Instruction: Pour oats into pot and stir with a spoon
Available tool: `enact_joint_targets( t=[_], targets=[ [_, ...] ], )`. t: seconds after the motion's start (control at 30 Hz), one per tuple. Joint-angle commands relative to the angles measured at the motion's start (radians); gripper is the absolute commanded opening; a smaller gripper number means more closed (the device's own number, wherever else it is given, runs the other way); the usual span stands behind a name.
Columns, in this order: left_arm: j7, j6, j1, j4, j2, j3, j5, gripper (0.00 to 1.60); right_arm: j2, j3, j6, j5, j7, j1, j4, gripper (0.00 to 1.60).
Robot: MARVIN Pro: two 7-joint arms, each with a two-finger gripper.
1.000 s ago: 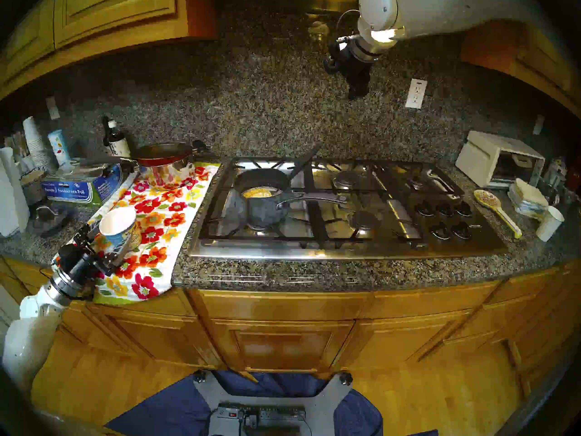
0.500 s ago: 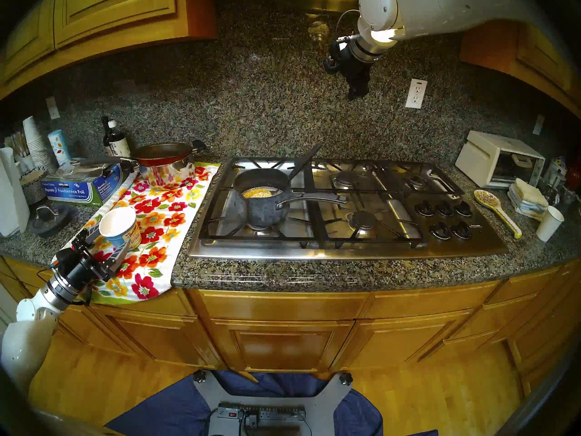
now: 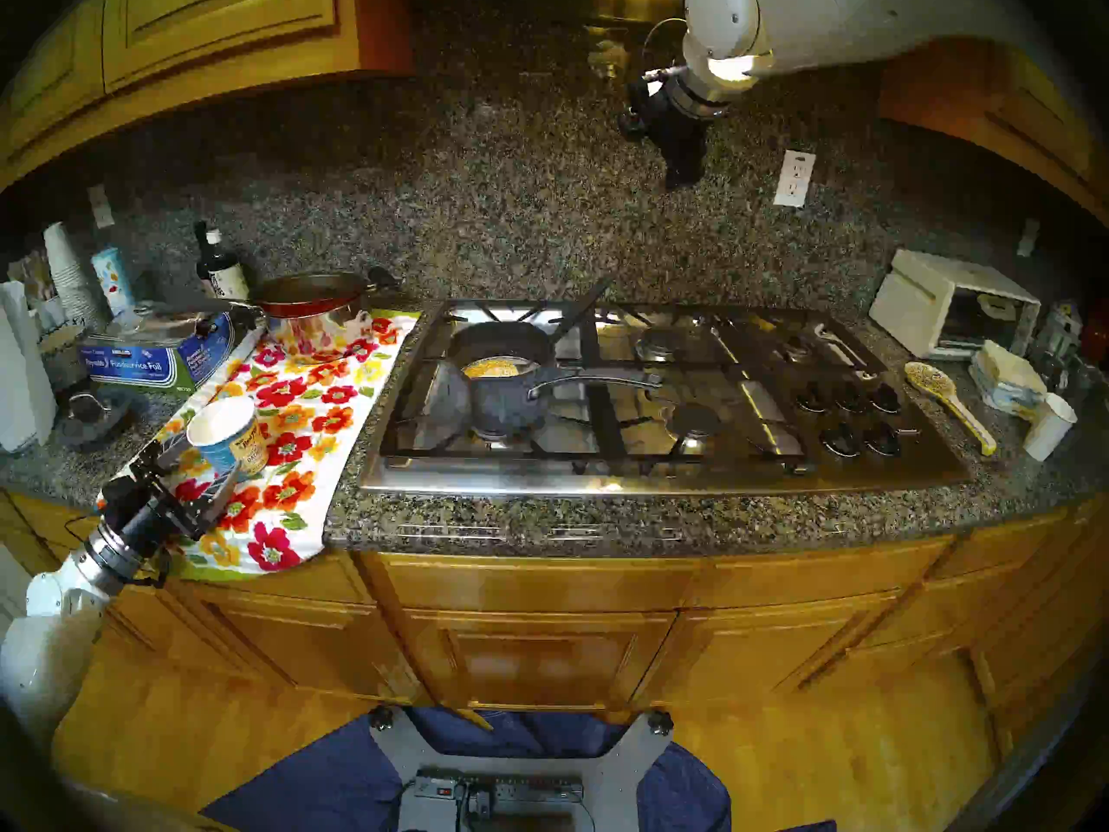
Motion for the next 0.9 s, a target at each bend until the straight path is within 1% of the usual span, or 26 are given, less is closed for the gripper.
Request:
enact_joint_targets(
  t=[0.0,0.5,0.63,0.87],
  targets=[
    [-0.002,0.001,0.05,-0.047,0.014,-0.05,-0.015,1.6,0.002,0.003,0.007,0.0,-0.011,0.038,0.031,1.6],
    [-0.011,0.003,0.153,-0.097,0.015,-0.121,-0.024,1.6,0.003,0.005,0.008,-0.002,-0.01,0.037,0.031,1.6],
    [-0.02,0.004,0.185,-0.105,0.011,-0.15,-0.033,1.6,0.004,0.005,0.008,-0.002,-0.01,0.037,0.031,1.6],
    [-0.039,0.006,0.212,-0.118,0.009,-0.184,-0.047,1.6,0.004,0.006,0.009,-0.003,-0.01,0.037,0.031,1.6]
  ],
)
